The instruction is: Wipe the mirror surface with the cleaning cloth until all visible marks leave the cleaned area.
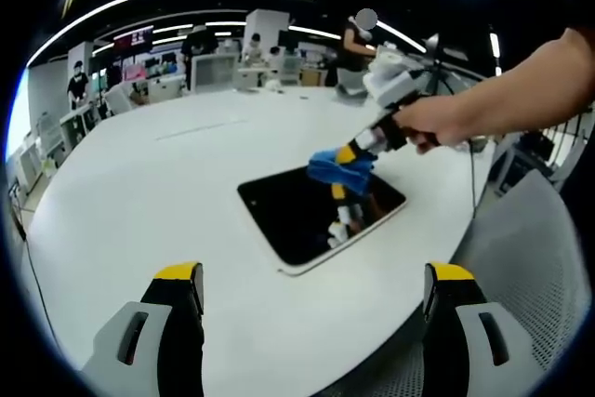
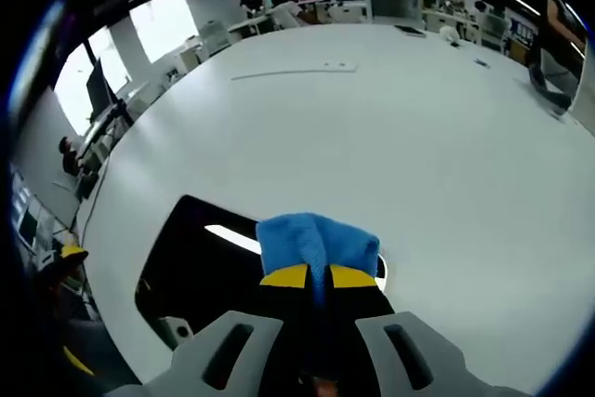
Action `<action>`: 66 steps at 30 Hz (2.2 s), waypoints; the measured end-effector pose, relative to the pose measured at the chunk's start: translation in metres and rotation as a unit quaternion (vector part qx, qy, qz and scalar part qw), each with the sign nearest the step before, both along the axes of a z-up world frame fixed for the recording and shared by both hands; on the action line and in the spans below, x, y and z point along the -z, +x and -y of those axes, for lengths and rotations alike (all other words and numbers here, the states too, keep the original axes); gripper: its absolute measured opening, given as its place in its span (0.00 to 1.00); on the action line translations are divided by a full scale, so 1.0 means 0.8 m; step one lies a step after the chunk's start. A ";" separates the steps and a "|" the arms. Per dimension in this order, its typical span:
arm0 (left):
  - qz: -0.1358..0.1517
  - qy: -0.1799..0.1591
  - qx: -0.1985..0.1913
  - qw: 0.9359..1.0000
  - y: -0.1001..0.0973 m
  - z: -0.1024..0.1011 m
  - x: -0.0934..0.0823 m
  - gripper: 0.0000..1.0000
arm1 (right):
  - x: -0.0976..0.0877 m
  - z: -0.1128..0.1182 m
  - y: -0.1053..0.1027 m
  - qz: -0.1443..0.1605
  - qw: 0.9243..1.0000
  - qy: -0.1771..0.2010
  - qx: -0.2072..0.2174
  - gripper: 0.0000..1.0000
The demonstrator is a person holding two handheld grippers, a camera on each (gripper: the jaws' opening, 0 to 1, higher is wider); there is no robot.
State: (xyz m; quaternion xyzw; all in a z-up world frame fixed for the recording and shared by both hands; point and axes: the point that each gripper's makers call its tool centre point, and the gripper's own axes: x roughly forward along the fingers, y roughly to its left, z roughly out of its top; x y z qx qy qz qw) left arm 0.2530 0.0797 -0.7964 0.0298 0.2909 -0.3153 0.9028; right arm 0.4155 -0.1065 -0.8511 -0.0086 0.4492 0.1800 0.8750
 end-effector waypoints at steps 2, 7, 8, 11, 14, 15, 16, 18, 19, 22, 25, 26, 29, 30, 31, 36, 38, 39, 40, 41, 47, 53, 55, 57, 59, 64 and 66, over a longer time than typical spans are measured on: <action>0.000 -0.001 0.000 1.000 0.000 0.000 0.000 0.99 | 0.000 -0.004 0.001 -0.001 1.000 0.001 -0.001 0.02; -0.001 0.000 0.003 1.000 -0.001 0.001 0.001 0.99 | 0.000 -0.010 0.003 -0.001 1.000 0.001 -0.004 0.02; -0.002 0.001 0.003 1.000 -0.001 0.001 0.001 0.99 | 0.000 -0.012 0.003 -0.001 1.000 0.001 -0.004 0.02; -0.002 0.002 0.005 1.000 -0.001 0.002 0.001 0.99 | 0.000 -0.017 0.004 -0.001 1.000 0.002 -0.004 0.02; -0.002 0.003 0.006 1.000 -0.002 0.002 0.001 0.99 | 0.000 -0.024 0.004 0.000 1.000 0.003 -0.006 0.02; -0.002 0.003 0.006 1.000 -0.002 0.002 0.001 0.99 | 0.000 -0.028 0.004 0.000 1.000 0.005 -0.007 0.02; -0.002 0.003 0.005 1.000 -0.001 0.002 0.001 0.99 | 0.000 -0.031 0.005 0.000 1.000 0.005 -0.009 0.02; -0.001 0.003 0.004 1.000 -0.001 0.001 0.001 0.99 | 0.000 -0.037 0.005 0.000 1.000 0.005 -0.012 0.02; -0.001 0.003 0.004 1.000 -0.001 0.001 0.001 0.99 | 0.000 -0.041 0.006 0.000 1.000 0.006 -0.014 0.02; -0.001 0.003 0.002 1.000 -0.001 0.000 0.001 0.99 | 0.000 -0.050 0.007 0.000 1.000 0.006 -0.019 0.02; 0.000 0.004 0.000 1.000 0.000 -0.001 0.001 0.99 | 0.000 -0.058 0.009 -0.001 1.000 0.008 -0.024 0.02; 0.000 0.004 -0.001 1.000 0.000 -0.001 0.001 0.99 | -0.001 -0.061 0.008 -0.001 1.000 0.008 -0.025 0.02; 0.001 0.005 -0.002 1.000 0.000 -0.002 0.001 0.99 | -0.001 -0.069 0.010 -0.001 1.000 0.010 -0.029 0.02; 0.001 0.005 -0.003 1.000 0.001 -0.002 0.001 0.99 | 0.000 -0.073 0.011 -0.001 0.999 0.010 -0.030 0.02; 0.002 0.006 -0.004 1.000 0.001 -0.003 0.001 0.99 | 0.000 -0.075 0.012 -0.002 0.999 0.011 -0.031 0.02; 0.004 0.007 -0.005 1.000 0.002 -0.004 0.001 0.99 | 0.000 -0.088 0.015 -0.004 0.999 0.011 -0.040 0.02; 0.005 0.007 -0.004 1.000 0.002 -0.004 0.000 0.99 | -0.001 -0.094 0.015 -0.004 0.999 0.011 -0.043 0.02; 0.004 0.007 -0.003 1.000 0.001 -0.003 0.000 0.99 | -0.001 -0.098 0.015 -0.004 0.999 0.012 -0.045 0.02; 0.004 0.007 -0.001 1.000 0.001 -0.002 0.000 0.99 | -0.001 -0.101 0.016 -0.004 0.999 0.013 -0.046 0.02; 0.004 0.008 0.001 1.000 0.001 -0.002 0.001 0.99 | -0.001 -0.103 0.016 -0.005 0.999 0.014 -0.047 0.02; 0.004 0.007 -0.003 1.000 0.002 -0.003 0.001 0.99 | -0.001 -0.125 0.018 -0.004 0.998 0.017 -0.057 0.02; 0.004 0.008 -0.004 1.000 0.002 -0.004 0.001 0.99 | -0.002 -0.144 0.019 -0.002 0.997 0.018 -0.071 0.02; 0.003 0.007 -0.005 1.000 0.002 -0.004 0.001 0.99 | -0.001 -0.152 0.018 -0.002 0.997 0.020 -0.079 0.02; 0.004 0.007 -0.006 1.000 0.002 -0.005 0.001 0.99 | 0.000 -0.160 0.018 0.000 0.996 0.016 -0.089 0.02; 0.004 0.007 -0.008 1.000 0.002 -0.005 0.001 0.99 | -0.001 -0.164 0.018 0.001 0.996 0.015 -0.093 0.02; 0.003 0.008 -0.009 1.000 0.002 -0.006 0.002 0.99 | -0.001 -0.175 0.020 0.002 0.995 0.017 -0.100 0.02; 0.002 0.009 -0.009 1.000 0.003 -0.006 0.003 0.99 | 0.000 -0.179 0.020 0.003 0.994 0.015 -0.106 0.02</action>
